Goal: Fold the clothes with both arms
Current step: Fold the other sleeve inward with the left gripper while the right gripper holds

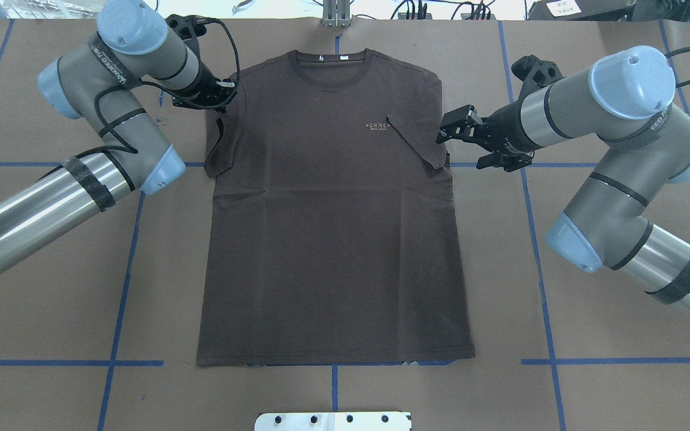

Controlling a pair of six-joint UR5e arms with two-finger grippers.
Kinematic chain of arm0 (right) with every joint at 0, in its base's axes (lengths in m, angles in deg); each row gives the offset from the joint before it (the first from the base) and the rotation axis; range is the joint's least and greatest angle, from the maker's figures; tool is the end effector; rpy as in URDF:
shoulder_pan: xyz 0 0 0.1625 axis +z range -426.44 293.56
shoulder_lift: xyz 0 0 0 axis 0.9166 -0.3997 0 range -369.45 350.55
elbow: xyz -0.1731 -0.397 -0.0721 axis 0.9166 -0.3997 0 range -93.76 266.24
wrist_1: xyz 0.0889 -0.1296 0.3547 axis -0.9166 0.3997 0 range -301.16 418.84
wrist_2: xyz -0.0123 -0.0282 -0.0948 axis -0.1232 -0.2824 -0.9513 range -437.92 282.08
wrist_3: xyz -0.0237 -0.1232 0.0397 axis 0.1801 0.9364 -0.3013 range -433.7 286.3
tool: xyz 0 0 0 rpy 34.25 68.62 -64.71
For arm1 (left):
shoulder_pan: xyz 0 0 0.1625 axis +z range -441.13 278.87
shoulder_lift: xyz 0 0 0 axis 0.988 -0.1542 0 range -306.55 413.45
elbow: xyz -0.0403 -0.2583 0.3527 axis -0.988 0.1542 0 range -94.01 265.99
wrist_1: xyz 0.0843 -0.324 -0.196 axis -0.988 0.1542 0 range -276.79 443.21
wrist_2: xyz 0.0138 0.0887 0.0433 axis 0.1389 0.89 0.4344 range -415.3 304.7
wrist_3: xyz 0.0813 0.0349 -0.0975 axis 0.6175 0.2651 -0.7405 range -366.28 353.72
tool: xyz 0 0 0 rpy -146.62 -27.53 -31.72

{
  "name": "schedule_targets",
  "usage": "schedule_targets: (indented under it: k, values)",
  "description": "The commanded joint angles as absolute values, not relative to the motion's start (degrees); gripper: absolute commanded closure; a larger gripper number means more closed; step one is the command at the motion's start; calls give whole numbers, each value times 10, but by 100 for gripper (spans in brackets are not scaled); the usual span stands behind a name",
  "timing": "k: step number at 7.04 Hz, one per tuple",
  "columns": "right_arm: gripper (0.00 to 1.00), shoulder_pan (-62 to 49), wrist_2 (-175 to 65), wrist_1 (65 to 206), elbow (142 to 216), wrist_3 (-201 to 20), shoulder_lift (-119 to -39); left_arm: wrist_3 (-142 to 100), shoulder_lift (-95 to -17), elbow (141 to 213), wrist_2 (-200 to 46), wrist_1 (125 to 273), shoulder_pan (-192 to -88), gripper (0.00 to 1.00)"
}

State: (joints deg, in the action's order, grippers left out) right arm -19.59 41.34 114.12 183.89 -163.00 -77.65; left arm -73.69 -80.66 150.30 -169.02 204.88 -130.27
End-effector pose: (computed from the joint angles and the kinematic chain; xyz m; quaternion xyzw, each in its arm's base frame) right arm -0.3786 -0.5047 0.3514 0.0113 -0.5567 0.1978 0.8068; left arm 0.4677 -0.6634 0.3635 0.0919 0.4449 -0.1189 0.8829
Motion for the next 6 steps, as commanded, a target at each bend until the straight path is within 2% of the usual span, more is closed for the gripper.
schedule_targets:
  k: [1,6]
  values:
    - [0,-196,413,1141,1835,-1630,-777,-767,-830,1477,-1687,2049,-1281,100]
    - [0,-200,413,1141,1831,-1631,-777,-780,-864,1443,-1685,2055,-1275,100]
